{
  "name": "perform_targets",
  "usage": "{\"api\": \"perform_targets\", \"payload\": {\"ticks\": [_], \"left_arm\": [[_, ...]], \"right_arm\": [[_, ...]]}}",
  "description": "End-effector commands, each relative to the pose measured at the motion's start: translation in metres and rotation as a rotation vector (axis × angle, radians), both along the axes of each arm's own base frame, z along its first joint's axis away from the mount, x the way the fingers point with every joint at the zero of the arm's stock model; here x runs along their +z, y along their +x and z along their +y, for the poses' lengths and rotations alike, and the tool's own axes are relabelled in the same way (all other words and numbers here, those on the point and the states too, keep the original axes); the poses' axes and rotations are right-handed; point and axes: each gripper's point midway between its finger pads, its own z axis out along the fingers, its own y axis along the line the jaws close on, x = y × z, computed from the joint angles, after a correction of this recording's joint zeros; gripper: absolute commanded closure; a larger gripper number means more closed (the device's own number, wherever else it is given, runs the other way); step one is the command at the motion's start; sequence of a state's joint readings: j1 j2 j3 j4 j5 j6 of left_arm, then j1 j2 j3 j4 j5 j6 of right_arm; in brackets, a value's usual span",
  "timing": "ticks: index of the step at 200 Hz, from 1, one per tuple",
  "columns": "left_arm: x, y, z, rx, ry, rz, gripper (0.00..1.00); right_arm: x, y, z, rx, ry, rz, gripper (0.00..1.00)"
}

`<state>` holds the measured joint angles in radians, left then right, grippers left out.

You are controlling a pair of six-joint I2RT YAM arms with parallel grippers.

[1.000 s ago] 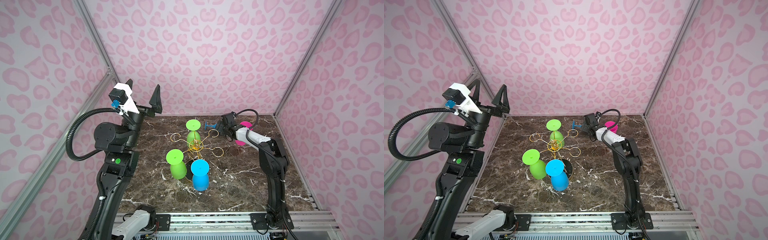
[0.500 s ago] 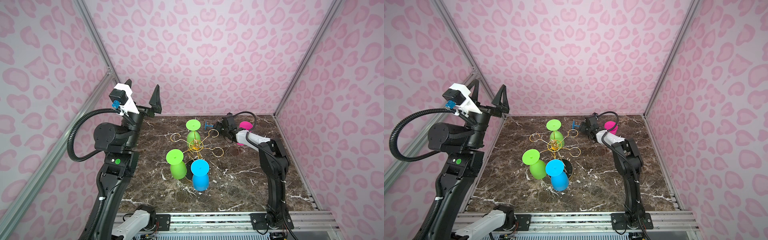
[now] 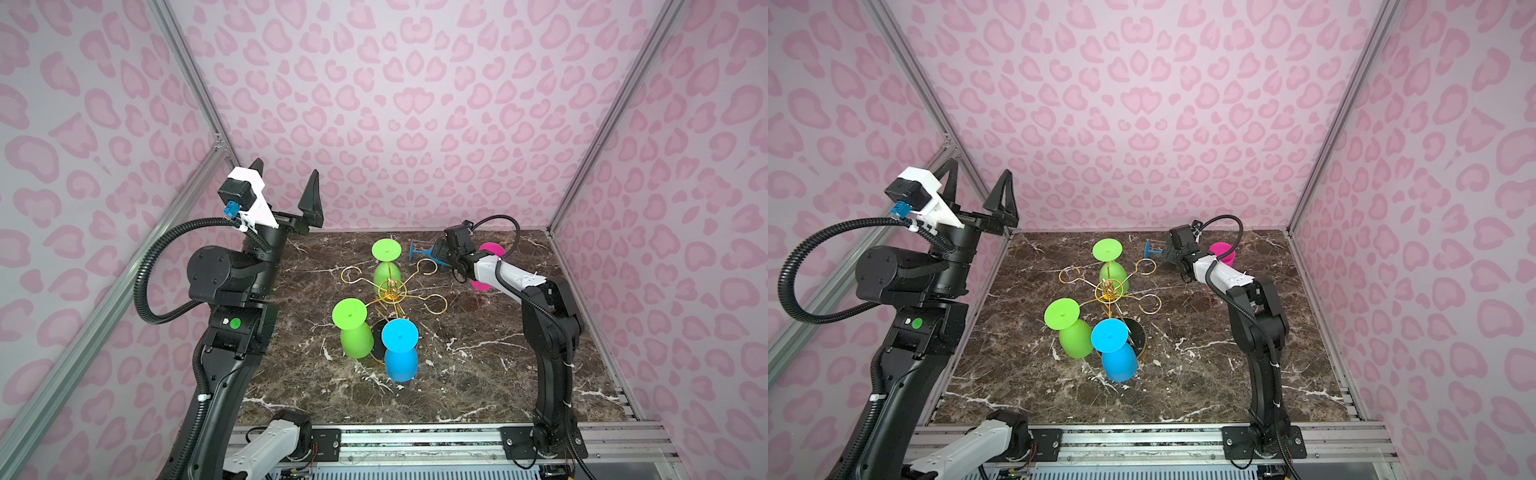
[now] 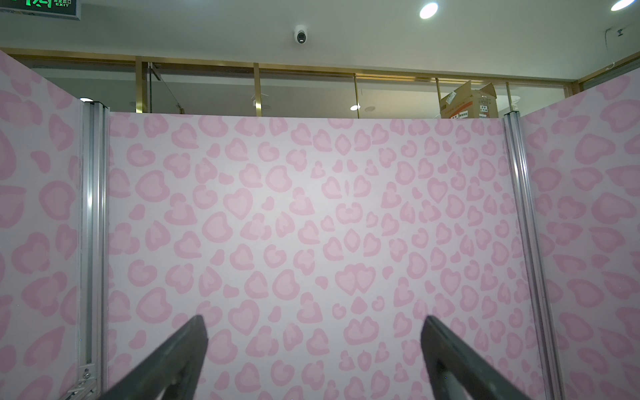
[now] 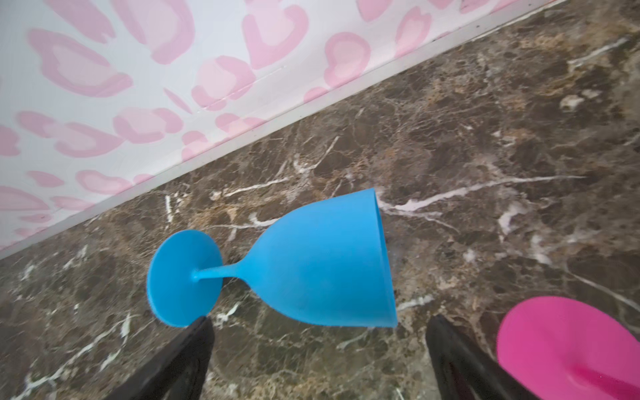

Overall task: Take the wine glass off the wine glass rack
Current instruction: 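Lower the right gripper and close it on the cyan glass bowl rim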

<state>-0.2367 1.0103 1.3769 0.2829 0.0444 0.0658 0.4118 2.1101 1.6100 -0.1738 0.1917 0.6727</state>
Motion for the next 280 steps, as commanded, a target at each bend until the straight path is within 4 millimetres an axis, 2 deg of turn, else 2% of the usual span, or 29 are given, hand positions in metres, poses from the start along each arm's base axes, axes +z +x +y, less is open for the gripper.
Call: {"api": "perform_targets", "payload": {"ticks": [1, 62, 124, 217, 280], "left_arm": [[0.005, -0.005, 0.003, 0.012, -0.002, -0.026, 0.03], [0.005, -0.005, 0.003, 0.021, 0.003, -0.027, 0.03], [0.006, -0.006, 0.004, 0.026, 0.003, -0.029, 0.03], [0.007, -0.007, 0.005, 0.03, 0.004, -0.032, 0.03], [0.007, -0.007, 0.006, 0.04, 0.007, -0.034, 0.03]], "right_arm": [[-0.014, 0.001, -0.003, -0.015, -0.038, 0.036, 0.03], [-0.029, 0.01, -0.006, -0.024, -0.007, 0.049, 0.03], [-0.025, 0.017, 0.021, 0.091, 0.108, 0.01, 0.07], [-0.012, 0.009, 0.041, 0.179, 0.228, -0.04, 0.22], [-0.016, 0.007, 0.052, 0.217, 0.282, -0.038, 0.33]]}}
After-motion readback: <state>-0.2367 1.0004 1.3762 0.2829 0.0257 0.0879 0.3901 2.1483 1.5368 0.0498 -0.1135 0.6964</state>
